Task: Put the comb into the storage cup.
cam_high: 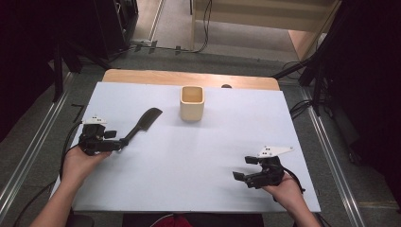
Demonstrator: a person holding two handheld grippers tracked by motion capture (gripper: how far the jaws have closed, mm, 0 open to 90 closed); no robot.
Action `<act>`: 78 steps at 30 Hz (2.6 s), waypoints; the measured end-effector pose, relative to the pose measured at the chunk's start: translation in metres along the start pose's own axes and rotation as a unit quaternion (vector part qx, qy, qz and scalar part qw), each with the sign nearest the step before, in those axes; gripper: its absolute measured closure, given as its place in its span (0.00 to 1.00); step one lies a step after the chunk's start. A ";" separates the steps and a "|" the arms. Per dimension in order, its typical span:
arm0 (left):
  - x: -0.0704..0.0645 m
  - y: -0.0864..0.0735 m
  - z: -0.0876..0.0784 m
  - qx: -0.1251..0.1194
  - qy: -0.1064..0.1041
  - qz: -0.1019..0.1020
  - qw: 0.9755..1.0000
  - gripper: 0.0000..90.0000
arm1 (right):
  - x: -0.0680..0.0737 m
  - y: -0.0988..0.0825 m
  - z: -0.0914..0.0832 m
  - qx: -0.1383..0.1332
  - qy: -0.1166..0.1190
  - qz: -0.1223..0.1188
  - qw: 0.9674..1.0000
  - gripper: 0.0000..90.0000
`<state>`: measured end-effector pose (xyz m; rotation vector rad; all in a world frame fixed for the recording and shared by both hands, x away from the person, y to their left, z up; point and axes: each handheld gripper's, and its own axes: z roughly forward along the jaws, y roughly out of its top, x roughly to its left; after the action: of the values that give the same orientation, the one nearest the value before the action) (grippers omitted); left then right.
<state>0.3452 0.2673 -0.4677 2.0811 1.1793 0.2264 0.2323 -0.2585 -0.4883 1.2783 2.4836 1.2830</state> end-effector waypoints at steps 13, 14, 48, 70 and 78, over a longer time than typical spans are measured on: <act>-0.004 -0.004 0.016 0.036 0.017 0.014 0.999 0.38 | 0.000 0.000 0.001 0.003 0.000 -0.005 1.000 0.14; -0.004 -0.005 0.016 0.035 0.017 0.014 0.999 0.38 | 0.000 0.000 0.001 0.003 0.000 -0.004 1.000 0.14; -0.023 -0.020 0.025 0.008 0.082 0.033 0.996 0.81 | 0.001 0.000 0.003 0.006 0.000 -0.004 1.000 0.14; -0.006 -0.006 0.004 -0.020 -0.004 -0.102 0.995 0.82 | 0.001 0.001 0.003 0.003 0.007 -0.001 1.000 0.14; -0.010 -0.001 -0.005 -0.050 -0.032 -0.118 0.991 0.82 | 0.005 0.003 0.003 -0.004 0.007 -0.005 1.000 0.14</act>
<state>0.3365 0.2625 -0.4626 1.8297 1.3339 0.1048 0.2324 -0.2521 -0.4869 1.2581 2.4873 1.3039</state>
